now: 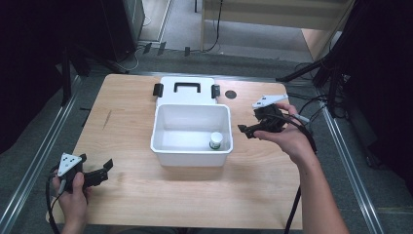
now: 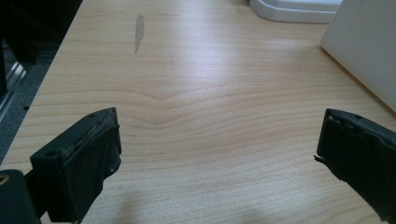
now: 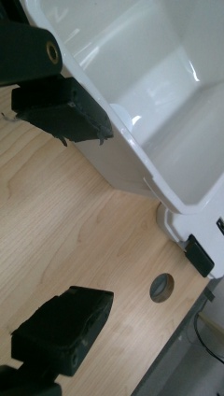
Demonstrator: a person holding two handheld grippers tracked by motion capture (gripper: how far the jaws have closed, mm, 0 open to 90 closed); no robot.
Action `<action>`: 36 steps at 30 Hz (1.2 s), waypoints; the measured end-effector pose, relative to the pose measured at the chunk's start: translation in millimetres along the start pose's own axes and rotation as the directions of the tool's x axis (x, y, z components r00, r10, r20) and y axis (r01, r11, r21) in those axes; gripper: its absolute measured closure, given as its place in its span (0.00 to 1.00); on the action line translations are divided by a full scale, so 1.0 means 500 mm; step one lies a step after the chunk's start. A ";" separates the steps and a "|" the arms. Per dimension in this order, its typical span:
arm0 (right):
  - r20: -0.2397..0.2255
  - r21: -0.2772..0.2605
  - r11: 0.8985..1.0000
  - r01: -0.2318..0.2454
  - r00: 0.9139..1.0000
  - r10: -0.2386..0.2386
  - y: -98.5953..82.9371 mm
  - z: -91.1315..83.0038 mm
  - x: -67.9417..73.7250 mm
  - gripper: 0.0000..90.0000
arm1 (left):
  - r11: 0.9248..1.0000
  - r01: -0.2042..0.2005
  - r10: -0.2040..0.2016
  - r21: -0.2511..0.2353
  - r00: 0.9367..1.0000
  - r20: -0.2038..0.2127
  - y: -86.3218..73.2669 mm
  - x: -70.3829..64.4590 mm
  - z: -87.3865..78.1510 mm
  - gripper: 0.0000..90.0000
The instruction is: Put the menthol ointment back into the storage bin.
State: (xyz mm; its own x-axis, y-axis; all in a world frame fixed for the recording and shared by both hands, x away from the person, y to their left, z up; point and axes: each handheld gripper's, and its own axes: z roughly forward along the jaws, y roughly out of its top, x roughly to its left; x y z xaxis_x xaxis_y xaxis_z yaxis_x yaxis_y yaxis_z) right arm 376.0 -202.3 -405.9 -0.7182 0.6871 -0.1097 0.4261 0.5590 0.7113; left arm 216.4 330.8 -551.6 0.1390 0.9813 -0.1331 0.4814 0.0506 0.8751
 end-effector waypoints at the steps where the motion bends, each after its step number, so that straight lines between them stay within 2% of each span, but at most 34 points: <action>1: 0.007 -0.012 1.000 -0.015 1.000 0.015 -0.008 -0.002 0.000 0.21 | 1.000 0.000 0.000 0.001 1.000 0.001 0.000 0.000 0.000 0.00; 4: 0.028 -0.057 0.997 -0.048 0.998 0.050 -0.031 -0.009 -0.005 0.21 | 1.000 -0.002 0.002 0.002 1.000 0.000 0.000 0.000 0.000 0.00; 7: 0.043 -0.114 0.989 -0.098 0.994 0.104 -0.057 -0.015 -0.009 0.21 | 1.000 -0.002 0.002 0.001 1.000 -0.002 0.000 0.000 0.000 0.00; 12: 0.072 -0.183 0.971 -0.155 0.983 0.170 -0.103 -0.023 -0.018 0.21 | 1.000 -0.003 0.003 0.000 1.000 -0.003 0.000 -0.001 0.000 0.00; 15: 0.079 -0.220 0.955 -0.199 0.972 0.220 -0.135 -0.029 -0.024 0.22 | 1.000 -0.002 0.002 0.001 1.000 -0.002 0.000 -0.001 -0.001 0.00; 18: 0.100 -0.252 0.945 -0.210 0.965 0.241 -0.166 -0.035 -0.028 0.22 | 1.000 -0.004 0.004 0.000 1.000 -0.003 0.000 -0.001 -0.001 0.00; 24: 0.133 -0.318 0.918 -0.239 0.947 0.292 -0.226 -0.047 -0.036 0.22 | 1.000 -0.006 0.006 0.000 1.000 -0.003 0.000 -0.001 -0.001 0.00; 31: 0.134 -0.338 0.906 -0.254 0.940 0.314 -0.289 -0.060 -0.036 0.22 | 1.000 -0.008 0.008 0.001 1.000 -0.004 0.000 -0.001 -0.001 0.00; 36: 0.134 -0.369 0.885 -0.284 0.926 0.353 -0.331 -0.069 -0.033 0.22 | 1.000 -0.008 0.008 0.002 1.000 -0.005 0.000 -0.001 -0.001 0.00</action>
State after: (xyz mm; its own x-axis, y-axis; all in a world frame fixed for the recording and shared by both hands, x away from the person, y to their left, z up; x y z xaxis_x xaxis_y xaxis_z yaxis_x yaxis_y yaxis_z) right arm 298.2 -322.2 -497.7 -0.4414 0.8955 0.0564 0.3775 0.1284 0.9171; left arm 215.8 330.2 -551.2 0.1390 0.9825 -0.1237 0.4818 0.0420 0.8753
